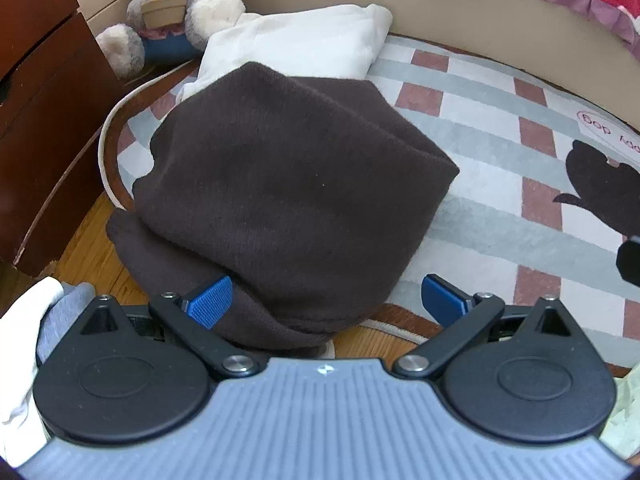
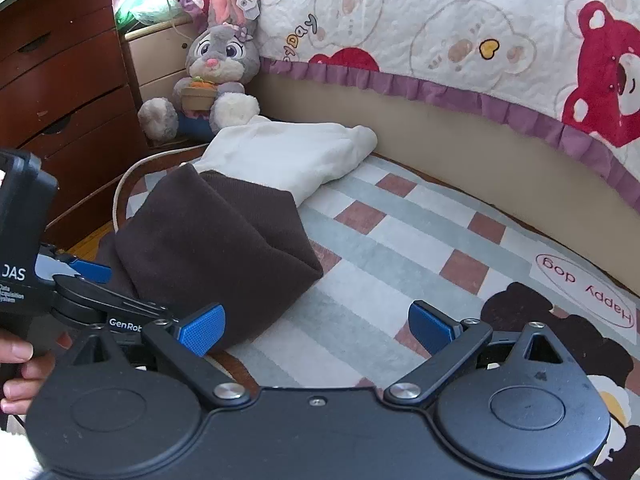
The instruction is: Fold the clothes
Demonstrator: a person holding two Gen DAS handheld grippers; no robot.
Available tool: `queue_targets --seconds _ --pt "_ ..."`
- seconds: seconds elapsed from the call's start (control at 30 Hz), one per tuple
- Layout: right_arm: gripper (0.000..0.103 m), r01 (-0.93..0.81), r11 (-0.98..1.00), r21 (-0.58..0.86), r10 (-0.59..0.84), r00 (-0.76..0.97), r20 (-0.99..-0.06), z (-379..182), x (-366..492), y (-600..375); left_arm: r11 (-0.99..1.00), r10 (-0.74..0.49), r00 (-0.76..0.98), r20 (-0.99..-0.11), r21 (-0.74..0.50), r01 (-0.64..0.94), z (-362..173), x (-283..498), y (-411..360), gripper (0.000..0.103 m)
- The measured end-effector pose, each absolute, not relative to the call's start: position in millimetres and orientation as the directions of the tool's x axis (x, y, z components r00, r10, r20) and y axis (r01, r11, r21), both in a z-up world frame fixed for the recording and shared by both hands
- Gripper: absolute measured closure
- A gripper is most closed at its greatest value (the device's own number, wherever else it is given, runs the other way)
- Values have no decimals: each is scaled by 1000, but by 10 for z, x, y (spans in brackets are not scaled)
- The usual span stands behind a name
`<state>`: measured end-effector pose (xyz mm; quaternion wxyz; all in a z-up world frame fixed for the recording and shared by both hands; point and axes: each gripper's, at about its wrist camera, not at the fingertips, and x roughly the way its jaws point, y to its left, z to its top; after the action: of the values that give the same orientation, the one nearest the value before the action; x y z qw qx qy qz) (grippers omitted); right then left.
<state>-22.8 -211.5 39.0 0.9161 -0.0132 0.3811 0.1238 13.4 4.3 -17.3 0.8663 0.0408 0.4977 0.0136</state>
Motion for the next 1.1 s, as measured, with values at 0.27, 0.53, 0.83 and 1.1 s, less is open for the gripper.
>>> queue_targets --seconds 0.27,0.53,0.83,1.1 --pt "25 -278 958 69 258 733 -629 285 -224 -2112 995 98 653 -751 89 -47 -180 53 191 1" --pt "59 -340 937 82 319 731 -604 167 -26 -2005 996 77 653 -753 89 -15 -272 163 427 11" --pt "51 -408 893 190 435 674 -598 -161 415 -1857 992 55 613 -788 -27 -123 -462 336 1043 39" --pt "31 -467 841 273 517 548 -657 -397 982 -1473 948 -39 647 -761 -233 -216 -609 341 1440 40"
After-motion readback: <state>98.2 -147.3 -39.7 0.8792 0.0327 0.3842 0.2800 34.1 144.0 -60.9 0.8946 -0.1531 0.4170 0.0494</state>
